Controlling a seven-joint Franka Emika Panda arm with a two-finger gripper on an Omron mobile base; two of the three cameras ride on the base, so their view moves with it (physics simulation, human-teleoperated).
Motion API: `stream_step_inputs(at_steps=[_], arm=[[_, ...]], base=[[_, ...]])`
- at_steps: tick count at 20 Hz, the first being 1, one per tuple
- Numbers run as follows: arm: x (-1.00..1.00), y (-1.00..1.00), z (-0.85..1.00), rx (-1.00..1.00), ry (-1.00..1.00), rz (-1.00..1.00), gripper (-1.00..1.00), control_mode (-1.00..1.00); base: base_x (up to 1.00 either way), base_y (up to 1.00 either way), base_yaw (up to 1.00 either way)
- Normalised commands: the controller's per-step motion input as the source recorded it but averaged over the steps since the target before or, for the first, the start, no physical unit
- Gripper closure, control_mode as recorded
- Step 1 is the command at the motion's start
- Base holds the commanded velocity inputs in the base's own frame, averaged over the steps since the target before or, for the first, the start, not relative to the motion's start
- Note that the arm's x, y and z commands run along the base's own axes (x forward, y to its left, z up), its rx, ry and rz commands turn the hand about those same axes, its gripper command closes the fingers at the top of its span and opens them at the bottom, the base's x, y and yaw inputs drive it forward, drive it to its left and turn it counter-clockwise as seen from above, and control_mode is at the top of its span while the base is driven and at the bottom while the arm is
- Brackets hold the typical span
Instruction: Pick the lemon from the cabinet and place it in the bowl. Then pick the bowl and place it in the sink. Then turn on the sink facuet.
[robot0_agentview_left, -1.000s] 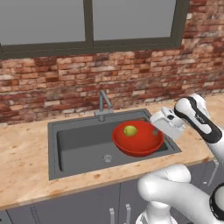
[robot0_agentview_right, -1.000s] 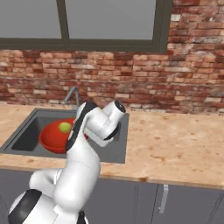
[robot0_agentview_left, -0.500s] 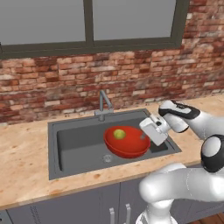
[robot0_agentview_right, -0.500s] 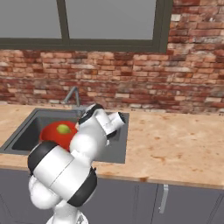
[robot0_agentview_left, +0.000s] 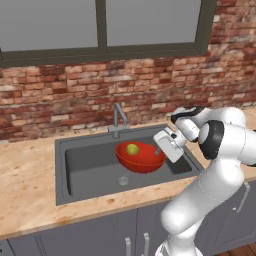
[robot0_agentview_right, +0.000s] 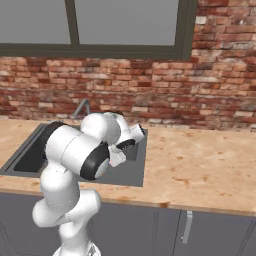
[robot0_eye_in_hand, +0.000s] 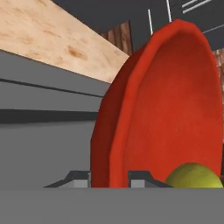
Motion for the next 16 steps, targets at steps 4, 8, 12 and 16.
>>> stream_step_inputs(at_steps=[4, 8, 12, 16], arm=[[0.46, 0.12, -0.11, -0.06, -0.04, 0.00, 1.00, -1.00], [0.18, 0.21, -0.41, -0.15, -0.19, 0.00, 1.00, -1.00], [0.08, 0.13, -0.53, -0.16, -0.24, 0.03, 1.00, -1.00], [0.00, 0.02, -0.44, -0.12, -0.26, 0.09, 1.00, -1.00]], base=[[0.00, 0.00, 0.00], [0.00, 0.00, 0.00], [0.00, 0.00, 0.00], [0.00, 0.00, 0.00]])
